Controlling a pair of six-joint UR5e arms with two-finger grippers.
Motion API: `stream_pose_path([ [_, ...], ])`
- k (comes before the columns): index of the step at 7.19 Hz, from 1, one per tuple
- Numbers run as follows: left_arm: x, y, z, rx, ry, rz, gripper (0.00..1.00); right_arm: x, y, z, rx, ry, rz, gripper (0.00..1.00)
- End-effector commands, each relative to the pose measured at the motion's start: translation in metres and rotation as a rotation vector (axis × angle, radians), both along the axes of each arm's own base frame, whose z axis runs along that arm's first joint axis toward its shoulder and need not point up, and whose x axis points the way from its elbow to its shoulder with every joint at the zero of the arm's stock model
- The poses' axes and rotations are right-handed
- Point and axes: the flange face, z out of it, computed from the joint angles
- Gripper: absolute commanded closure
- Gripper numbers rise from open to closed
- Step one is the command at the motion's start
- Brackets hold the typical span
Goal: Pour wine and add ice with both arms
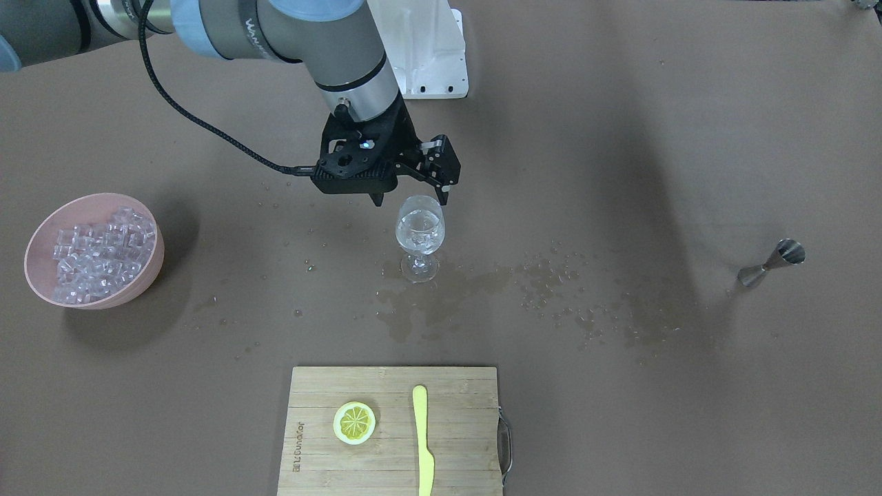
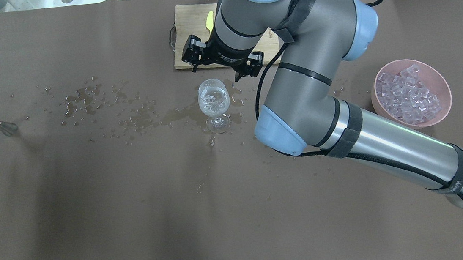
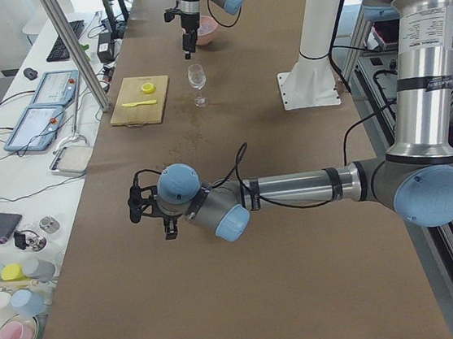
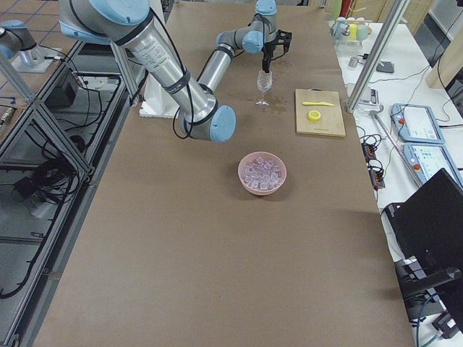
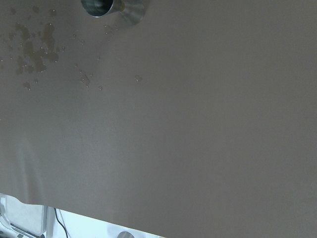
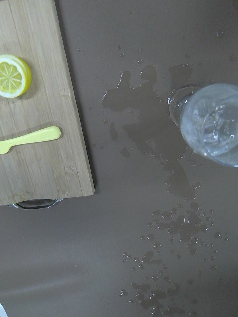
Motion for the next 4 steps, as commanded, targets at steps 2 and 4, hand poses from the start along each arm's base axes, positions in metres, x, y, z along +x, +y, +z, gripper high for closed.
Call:
stream_pose_path([
  [2,-0.001,-0.021,0.006,0.036,-0.066,-0.005,0.02,0.127,-0.02,0.125,0.078,0.071,-0.083,0.0],
  [4,-0.002,-0.021,0.02,0.076,-0.119,0.019,0.02,0.22,-0.032,0.214,0.15,0.134,-0.157,0.0],
])
